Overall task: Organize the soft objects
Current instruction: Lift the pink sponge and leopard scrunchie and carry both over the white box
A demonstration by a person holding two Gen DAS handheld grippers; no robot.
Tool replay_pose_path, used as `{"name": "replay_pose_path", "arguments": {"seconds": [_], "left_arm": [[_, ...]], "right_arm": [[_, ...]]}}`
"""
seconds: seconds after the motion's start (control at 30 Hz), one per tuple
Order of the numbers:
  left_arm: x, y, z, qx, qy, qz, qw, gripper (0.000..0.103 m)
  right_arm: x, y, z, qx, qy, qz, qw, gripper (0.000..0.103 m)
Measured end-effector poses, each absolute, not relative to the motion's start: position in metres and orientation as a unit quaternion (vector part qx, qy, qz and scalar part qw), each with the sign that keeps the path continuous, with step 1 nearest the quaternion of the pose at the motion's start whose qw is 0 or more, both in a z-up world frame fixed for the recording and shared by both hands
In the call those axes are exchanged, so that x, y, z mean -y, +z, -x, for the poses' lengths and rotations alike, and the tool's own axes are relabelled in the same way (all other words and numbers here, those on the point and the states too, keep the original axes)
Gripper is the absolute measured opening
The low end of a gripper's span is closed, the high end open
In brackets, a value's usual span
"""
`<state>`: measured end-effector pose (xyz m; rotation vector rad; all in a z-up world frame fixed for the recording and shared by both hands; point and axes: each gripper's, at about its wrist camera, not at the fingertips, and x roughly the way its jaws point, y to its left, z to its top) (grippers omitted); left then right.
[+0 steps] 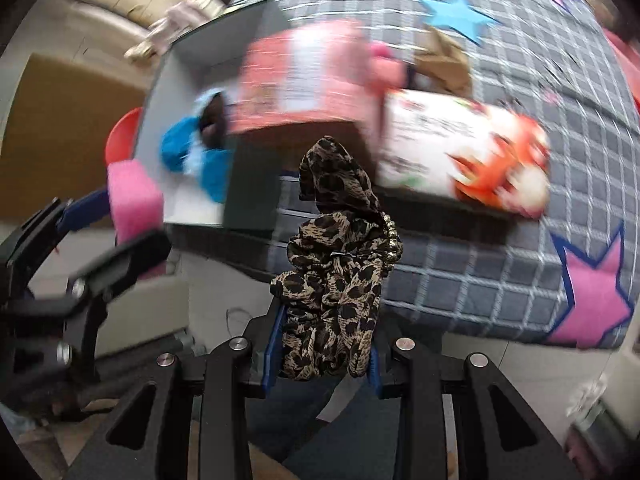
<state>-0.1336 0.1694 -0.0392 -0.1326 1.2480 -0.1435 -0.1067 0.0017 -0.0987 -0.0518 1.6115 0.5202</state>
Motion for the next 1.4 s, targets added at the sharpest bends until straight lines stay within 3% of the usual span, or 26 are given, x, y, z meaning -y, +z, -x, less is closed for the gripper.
{"name": "replay_pose_path", "arguments": {"seconds": [0.43, 1.4], "left_arm": [[-0.257, -0.05, 0.144, -0.56, 0.072, 0.126, 0.816, 0.071], [-0.266, -0.061, 0.15, -0.561, 0.087, 0.133, 0.813, 0.071]], "right_arm": [[-0.109, -0.078, 0.094, -0.683, 0.312, 0.099, 0.653, 0.035], [-0.141, -0.057, 0.07, -0.674, 0.308, 0.095, 0.665, 0.035]]}}
